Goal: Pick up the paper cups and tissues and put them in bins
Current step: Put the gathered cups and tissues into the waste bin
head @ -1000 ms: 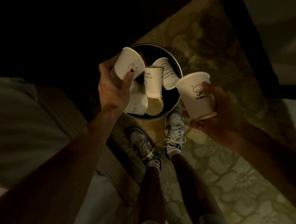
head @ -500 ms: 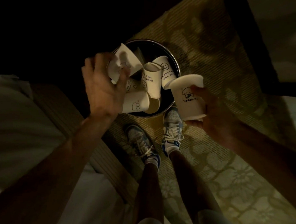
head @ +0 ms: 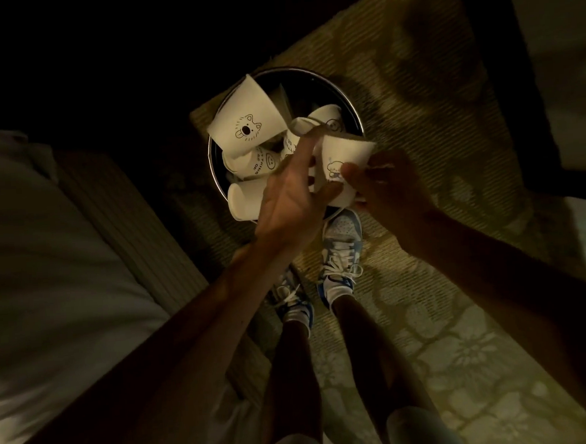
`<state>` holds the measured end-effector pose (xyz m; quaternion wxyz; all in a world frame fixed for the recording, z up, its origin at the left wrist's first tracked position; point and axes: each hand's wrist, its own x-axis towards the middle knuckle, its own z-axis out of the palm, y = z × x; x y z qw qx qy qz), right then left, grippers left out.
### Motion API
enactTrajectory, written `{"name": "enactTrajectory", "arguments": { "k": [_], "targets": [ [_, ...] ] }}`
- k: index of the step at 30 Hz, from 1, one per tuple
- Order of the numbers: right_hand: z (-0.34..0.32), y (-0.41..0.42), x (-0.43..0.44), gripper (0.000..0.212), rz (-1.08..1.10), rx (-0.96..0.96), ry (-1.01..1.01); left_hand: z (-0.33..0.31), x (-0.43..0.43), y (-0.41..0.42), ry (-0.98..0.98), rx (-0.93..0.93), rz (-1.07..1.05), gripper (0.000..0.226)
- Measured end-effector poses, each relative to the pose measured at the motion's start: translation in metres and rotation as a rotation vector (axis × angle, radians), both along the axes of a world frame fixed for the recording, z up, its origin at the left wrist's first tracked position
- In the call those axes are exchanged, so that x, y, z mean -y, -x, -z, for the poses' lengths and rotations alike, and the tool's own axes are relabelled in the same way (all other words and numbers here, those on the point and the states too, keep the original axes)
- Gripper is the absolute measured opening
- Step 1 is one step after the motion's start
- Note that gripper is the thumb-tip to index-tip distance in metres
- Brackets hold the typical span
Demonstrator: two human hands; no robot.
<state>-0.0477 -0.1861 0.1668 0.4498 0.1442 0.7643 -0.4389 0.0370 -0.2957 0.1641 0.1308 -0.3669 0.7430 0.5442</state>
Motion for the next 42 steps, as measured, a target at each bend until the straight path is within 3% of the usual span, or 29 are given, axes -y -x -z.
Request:
{"name": "enactTrajectory", "arguments": {
  "k": [5, 18, 20, 23, 25, 27, 31, 34, 38, 42],
  "targets": [
    [0.017, 0.005, 0.011, 0.049, -0.191, -0.167, -0.098, 0.008, 0.009, 0.009, 0.172, 0.013, 0.085, 0.067],
    [0.012, 0.0, -0.011, 0.05, -0.282, -0.239, -0.172, 0.005, 0.011, 0.004, 0.18, -0.046, 0.185, 0.063],
    [0.001, -0.004, -0.019, 0.047, -0.29, -0.233, -0.182, -0.008, 0.017, 0.0, 0.188, -0.051, 0.211, 0.053],
    [-0.042, -0.014, -0.033, 0.028, -0.269, -0.269, -0.201, -0.05, 0.028, -0.002, 0.297, -0.034, 0.302, 0.019],
    [-0.071, -0.025, -0.036, 0.016, -0.285, -0.323, -0.175, -0.077, 0.038, -0.003, 0.362, -0.023, 0.388, 0.021],
    [-0.12, -0.037, -0.038, 0.014, -0.279, -0.397, -0.113, -0.125, 0.05, 0.0, 0.401, -0.032, 0.508, 0.03],
    [-0.278, -0.064, -0.047, 0.018, -0.246, -0.508, -0.016, -0.305, 0.071, 0.02, 0.467, -0.081, 0.803, 0.03],
    [-0.385, -0.084, -0.062, 0.024, -0.179, -0.631, 0.009, -0.437, 0.067, 0.031, 0.642, -0.178, 1.051, 0.034],
    [-0.504, -0.118, -0.099, 0.025, -0.015, -0.82, 0.044, -0.592, 0.028, 0.025, 0.736, -0.356, 1.242, 0.031],
    [-0.593, -0.157, -0.156, 0.023, 0.153, -1.012, 0.023, -0.706, -0.038, 0.014, 0.826, -0.565, 1.427, 0.032]
  ]
}}
